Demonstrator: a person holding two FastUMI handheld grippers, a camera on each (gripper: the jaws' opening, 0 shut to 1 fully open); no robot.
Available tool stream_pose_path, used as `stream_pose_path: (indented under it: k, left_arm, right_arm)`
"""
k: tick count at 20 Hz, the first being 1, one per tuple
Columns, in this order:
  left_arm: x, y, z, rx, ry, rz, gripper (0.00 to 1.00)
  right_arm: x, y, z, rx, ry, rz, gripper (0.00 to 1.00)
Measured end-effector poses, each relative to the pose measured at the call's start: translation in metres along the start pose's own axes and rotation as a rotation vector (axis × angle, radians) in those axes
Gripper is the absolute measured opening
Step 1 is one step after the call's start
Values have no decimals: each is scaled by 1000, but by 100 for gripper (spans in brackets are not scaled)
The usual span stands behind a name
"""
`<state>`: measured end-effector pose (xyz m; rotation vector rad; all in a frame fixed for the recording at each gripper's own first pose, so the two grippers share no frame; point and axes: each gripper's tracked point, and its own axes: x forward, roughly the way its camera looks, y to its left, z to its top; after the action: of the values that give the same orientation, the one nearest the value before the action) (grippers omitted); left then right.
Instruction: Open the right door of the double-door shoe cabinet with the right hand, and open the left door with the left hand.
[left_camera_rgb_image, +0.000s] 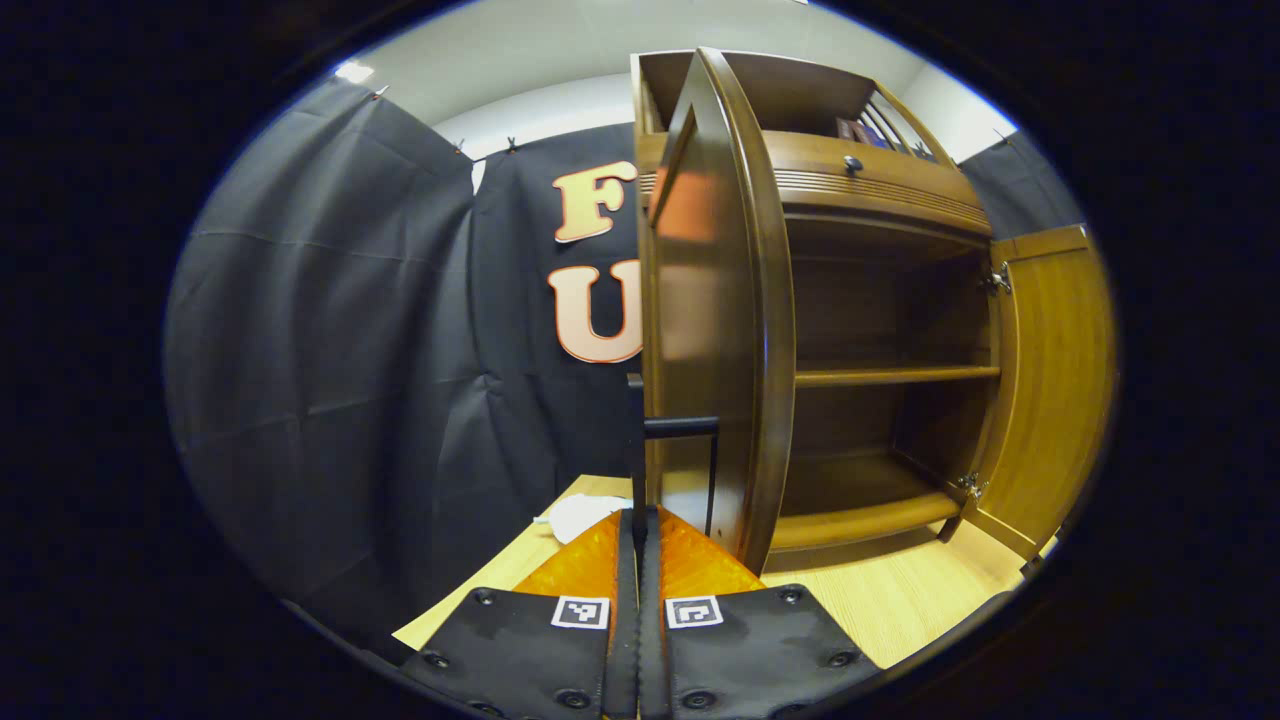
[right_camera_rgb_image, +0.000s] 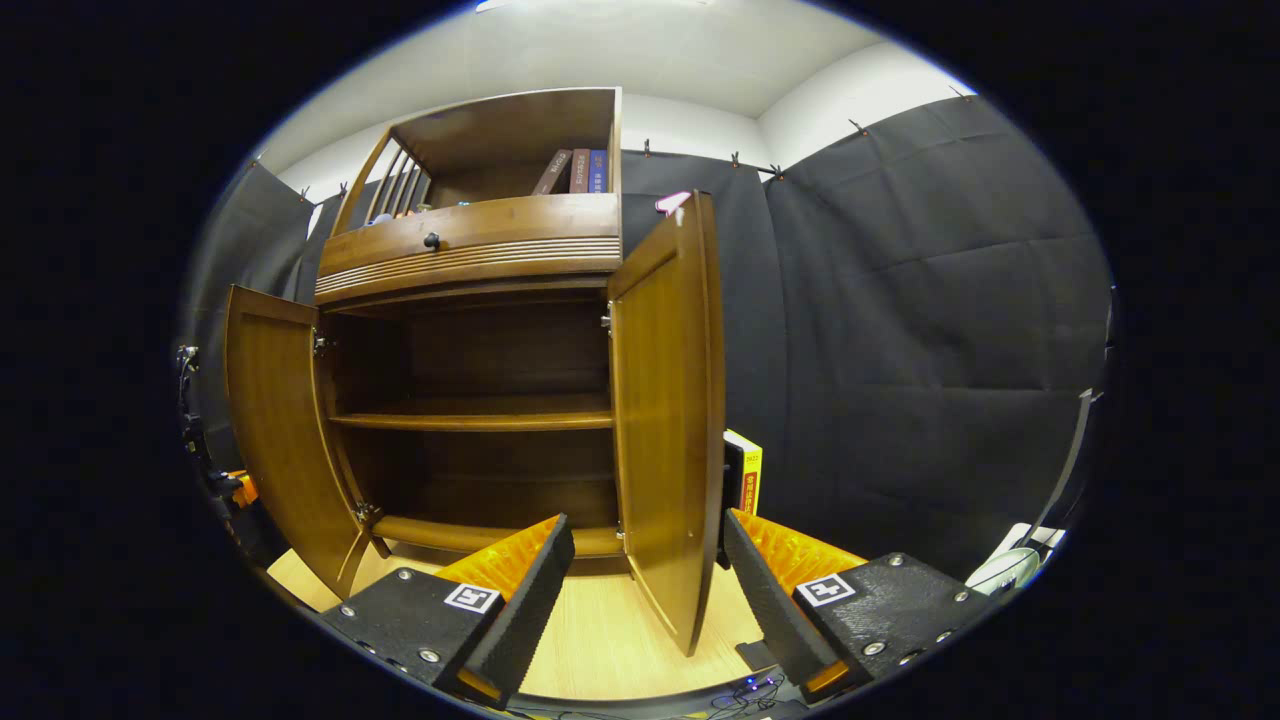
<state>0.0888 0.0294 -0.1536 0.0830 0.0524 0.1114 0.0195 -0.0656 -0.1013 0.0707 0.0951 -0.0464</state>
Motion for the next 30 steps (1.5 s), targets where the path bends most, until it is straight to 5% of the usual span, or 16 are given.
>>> stream_pose_path:
  k: [18,30]
  left_arm:
    - [-2,51,8,6,6,-120,7]
    - [-17,96,11,-49,20,-66,7]
  right_arm:
    - [-15,102,1,-15,-8,51,92]
    - [8,124,-11,-10,27,116,92]
